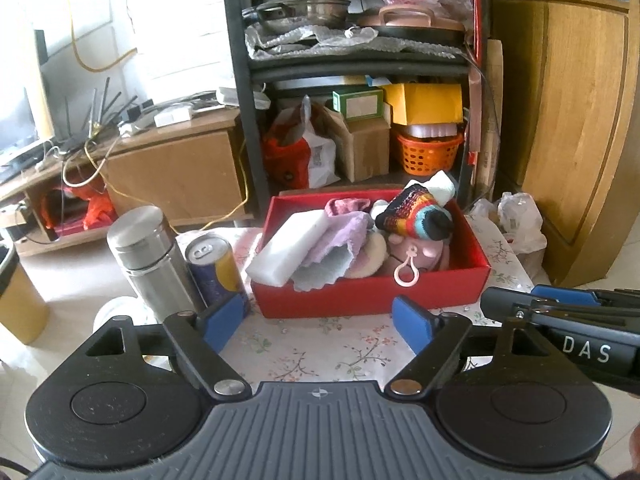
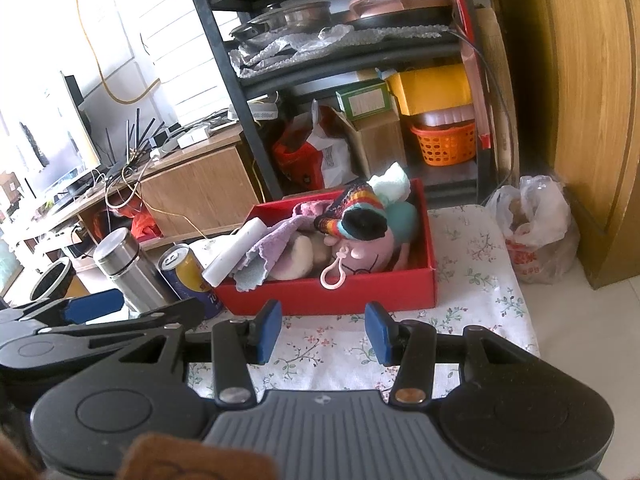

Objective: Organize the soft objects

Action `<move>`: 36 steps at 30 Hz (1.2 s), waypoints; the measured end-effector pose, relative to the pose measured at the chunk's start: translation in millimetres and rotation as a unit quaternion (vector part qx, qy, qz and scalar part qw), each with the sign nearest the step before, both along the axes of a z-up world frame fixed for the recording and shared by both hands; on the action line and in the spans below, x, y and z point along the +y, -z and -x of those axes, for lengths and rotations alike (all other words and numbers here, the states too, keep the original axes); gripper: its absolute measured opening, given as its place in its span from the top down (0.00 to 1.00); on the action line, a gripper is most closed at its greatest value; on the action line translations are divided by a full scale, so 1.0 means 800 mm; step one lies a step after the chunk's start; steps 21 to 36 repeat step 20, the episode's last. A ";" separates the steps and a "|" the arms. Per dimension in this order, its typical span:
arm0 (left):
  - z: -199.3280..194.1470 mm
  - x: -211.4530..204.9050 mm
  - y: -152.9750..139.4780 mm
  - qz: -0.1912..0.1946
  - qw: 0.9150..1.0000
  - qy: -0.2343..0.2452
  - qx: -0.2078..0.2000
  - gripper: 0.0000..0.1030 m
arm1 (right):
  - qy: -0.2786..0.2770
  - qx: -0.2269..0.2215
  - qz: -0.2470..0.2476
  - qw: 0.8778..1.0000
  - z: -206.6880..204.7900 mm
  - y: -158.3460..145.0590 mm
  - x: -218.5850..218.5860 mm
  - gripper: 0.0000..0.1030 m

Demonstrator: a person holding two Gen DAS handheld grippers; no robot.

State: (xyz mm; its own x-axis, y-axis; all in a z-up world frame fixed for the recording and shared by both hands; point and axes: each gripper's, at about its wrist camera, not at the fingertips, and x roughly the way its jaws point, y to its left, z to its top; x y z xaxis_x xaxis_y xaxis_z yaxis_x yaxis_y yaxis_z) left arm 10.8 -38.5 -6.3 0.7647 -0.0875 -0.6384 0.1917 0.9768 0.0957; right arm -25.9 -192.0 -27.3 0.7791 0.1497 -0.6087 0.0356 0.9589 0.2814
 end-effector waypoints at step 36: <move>0.004 0.000 0.002 -0.014 1.000 0.009 -0.023 0.16 | 0.006 0.002 0.002 1.000 -0.001 0.000 0.000 0.83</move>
